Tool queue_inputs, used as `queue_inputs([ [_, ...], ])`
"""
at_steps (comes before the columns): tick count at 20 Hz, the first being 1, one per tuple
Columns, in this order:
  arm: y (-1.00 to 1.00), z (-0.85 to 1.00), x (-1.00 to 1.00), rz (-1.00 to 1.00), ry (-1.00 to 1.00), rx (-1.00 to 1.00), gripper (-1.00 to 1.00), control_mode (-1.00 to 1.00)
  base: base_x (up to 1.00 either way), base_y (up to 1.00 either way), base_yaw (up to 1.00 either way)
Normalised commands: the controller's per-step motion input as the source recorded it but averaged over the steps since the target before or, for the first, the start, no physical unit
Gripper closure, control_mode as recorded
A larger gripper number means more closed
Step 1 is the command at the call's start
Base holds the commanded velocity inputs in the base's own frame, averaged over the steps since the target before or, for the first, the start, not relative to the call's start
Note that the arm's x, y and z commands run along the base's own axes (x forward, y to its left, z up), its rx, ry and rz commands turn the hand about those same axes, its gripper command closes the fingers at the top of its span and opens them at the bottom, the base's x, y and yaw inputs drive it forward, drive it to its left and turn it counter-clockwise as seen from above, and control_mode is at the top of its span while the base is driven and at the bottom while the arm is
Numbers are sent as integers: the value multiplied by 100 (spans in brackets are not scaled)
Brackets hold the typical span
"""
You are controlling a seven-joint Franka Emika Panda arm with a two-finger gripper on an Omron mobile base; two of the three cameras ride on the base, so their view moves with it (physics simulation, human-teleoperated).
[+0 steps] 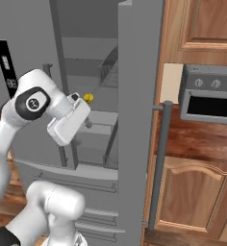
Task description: Retrieve a lemon from the fridge and place it on the cutting board with the fish.
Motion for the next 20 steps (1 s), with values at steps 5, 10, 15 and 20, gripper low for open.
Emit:
queue_inputs([
  [5, 22, -9, 4, -60, -42, 56, -100, -100, 0, 0, 0],
  [10, 35, -3, 1, -64, -32, 43, -100, -100, 0, 0, 0],
  [15, 52, -13, 15, -65, -23, 21, -100, -100, 0, 0, 0],
  [20, 66, 2, 3, -41, -9, -7, -100, -100, 0, 0, 0],
])
